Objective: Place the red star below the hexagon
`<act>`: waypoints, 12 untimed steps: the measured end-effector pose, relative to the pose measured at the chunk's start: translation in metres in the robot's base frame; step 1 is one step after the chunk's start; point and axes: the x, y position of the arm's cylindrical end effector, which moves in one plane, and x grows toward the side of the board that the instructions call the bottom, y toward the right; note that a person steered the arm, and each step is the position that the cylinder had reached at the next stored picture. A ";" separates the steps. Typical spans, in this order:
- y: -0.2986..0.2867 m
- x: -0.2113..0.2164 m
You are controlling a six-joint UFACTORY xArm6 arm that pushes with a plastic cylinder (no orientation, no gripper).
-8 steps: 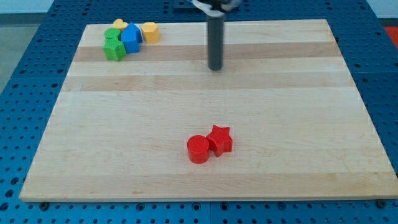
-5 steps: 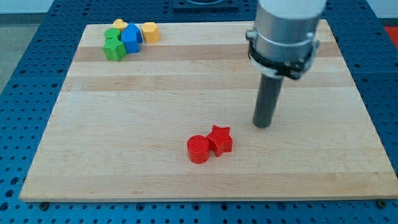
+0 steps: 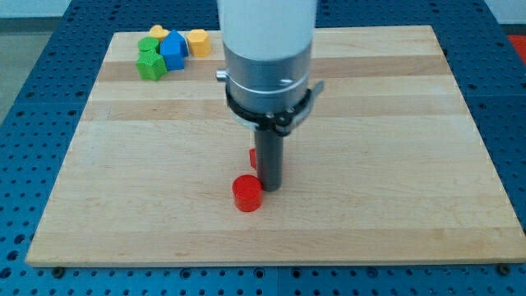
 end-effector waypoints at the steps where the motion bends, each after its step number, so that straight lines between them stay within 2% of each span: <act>1: -0.010 -0.024; 3: -0.005 -0.063; 6: 0.055 -0.111; 7: 0.023 -0.116; 9: -0.019 -0.083; 10: -0.041 -0.084; 12: -0.075 -0.112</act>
